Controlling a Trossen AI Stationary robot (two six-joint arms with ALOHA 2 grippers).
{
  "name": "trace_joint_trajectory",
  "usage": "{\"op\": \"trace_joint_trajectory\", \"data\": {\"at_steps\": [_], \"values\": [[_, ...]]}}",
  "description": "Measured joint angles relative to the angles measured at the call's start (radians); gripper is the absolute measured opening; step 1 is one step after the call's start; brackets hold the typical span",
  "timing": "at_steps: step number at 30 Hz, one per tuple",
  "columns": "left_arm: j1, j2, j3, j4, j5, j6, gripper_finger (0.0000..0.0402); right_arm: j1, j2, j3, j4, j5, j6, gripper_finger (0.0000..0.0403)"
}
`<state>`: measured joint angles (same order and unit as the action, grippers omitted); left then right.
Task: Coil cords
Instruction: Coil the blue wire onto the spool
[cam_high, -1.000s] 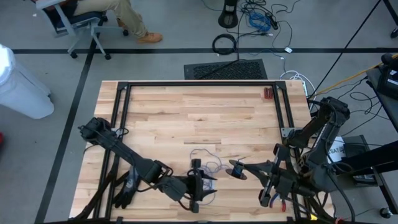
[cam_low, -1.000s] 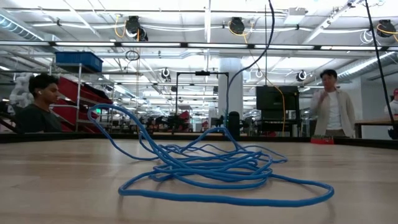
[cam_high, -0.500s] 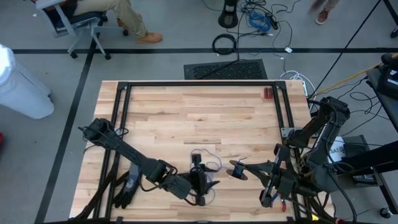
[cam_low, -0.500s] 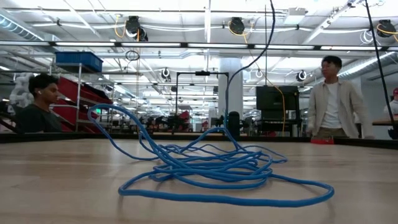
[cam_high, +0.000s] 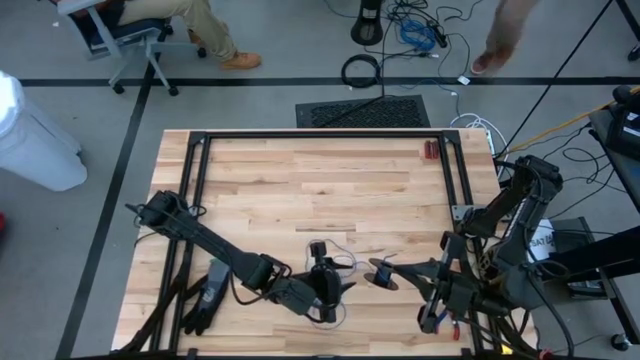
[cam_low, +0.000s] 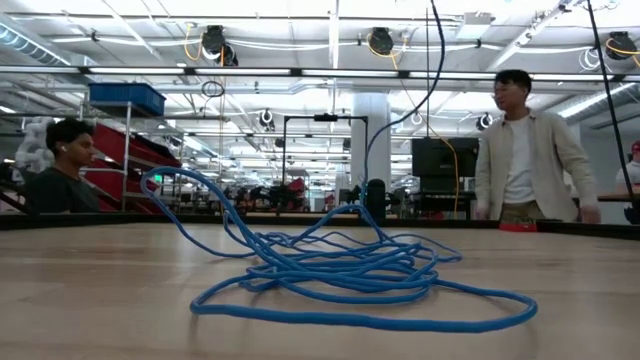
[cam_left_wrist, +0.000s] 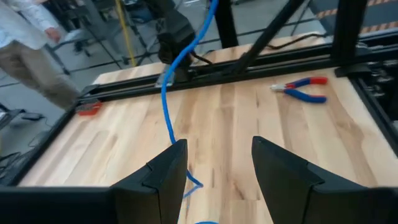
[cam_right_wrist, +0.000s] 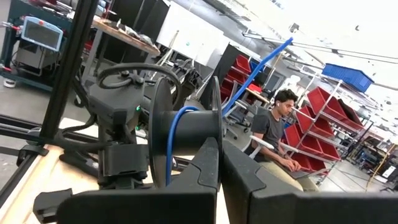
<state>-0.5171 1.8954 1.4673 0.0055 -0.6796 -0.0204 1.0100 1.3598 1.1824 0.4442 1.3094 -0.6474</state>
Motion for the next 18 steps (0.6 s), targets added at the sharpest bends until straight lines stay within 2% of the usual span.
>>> {"op": "trace_joint_trajectory", "data": {"at_steps": [6, 18], "values": [[-0.023, -0.014, 0.0, -0.001, 0.112, 0.0, 0.0187, 0.001, 0.0, 0.0, 0.0, 0.0, -0.002, 0.0], [-0.032, -0.031, 0.0, -0.011, 0.081, 0.0, 0.0187, 0.001, 0.0, 0.0, 0.0, -0.001, -0.002, 0.0]]}}
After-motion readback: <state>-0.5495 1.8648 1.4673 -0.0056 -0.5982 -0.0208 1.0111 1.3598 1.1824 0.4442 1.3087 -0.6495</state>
